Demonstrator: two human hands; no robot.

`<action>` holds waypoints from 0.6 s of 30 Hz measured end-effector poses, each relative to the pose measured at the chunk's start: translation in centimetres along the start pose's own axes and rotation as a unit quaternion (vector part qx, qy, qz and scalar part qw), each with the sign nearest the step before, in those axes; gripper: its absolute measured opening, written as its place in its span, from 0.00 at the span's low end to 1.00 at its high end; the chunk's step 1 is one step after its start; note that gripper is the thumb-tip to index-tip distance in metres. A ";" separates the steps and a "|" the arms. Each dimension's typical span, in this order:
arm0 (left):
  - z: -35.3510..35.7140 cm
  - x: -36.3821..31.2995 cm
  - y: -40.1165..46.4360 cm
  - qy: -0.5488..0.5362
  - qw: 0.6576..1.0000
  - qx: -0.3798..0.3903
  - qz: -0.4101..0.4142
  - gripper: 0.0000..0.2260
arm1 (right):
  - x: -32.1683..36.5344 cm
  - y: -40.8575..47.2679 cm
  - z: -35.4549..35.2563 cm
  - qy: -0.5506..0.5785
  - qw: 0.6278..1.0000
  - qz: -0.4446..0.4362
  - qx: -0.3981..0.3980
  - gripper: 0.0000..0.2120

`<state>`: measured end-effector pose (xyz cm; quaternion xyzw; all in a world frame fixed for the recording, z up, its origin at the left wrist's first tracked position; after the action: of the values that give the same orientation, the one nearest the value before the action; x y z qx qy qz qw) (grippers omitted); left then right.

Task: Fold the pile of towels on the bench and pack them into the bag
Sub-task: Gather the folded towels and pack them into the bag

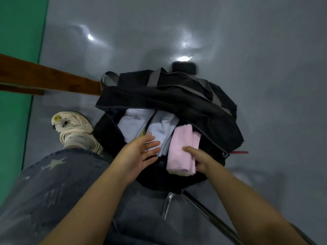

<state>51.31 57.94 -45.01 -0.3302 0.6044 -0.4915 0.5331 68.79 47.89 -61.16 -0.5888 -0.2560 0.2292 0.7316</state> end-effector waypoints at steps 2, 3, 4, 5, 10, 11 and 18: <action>-0.3 0.3 0.0 -0.005 1.000 -0.002 -0.005 0.09 | 0.5 1.3 0.8 -0.016 1.000 -0.013 -0.003 0.21; -0.4 0.5 0.1 -0.008 1.000 -0.001 -0.007 0.09 | 0.8 2.0 1.2 -0.017 1.000 -0.021 0.000 0.21; -0.4 0.5 0.1 -0.010 1.000 -0.001 -0.008 0.10 | 1.2 2.4 1.7 -0.016 0.999 -0.031 0.003 0.22; -0.5 0.6 0.1 -0.012 1.000 -0.001 -0.009 0.10 | 1.6 2.7 2.0 -0.010 0.999 -0.045 0.008 0.21; 0.4 -0.3 -0.3 -0.021 0.999 0.024 0.015 0.14 | 4.2 2.8 2.5 0.040 0.990 -0.128 0.051 0.17; 0.6 -0.4 -0.4 -0.021 0.999 0.032 0.021 0.16 | 4.3 3.1 2.4 0.050 0.989 -0.124 0.057 0.17; 0.6 -0.2 -0.3 -0.015 0.999 0.029 0.015 0.11 | 3.0 5.6 0.2 -0.034 0.996 -0.058 -0.051 0.20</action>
<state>51.85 57.87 -44.64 -0.3131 0.5870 -0.4955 0.5584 70.77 51.05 -66.26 -0.6016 -0.3259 0.1924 0.7035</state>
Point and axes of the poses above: each hand's wrist, its own y-axis towards the middle knuckle, its own z-axis out of the palm, x = y × z, the point moved 8 cm from there along y, towards the middle knuckle, and after that the axes turned 15 degrees about y, right-handed, at the moved point
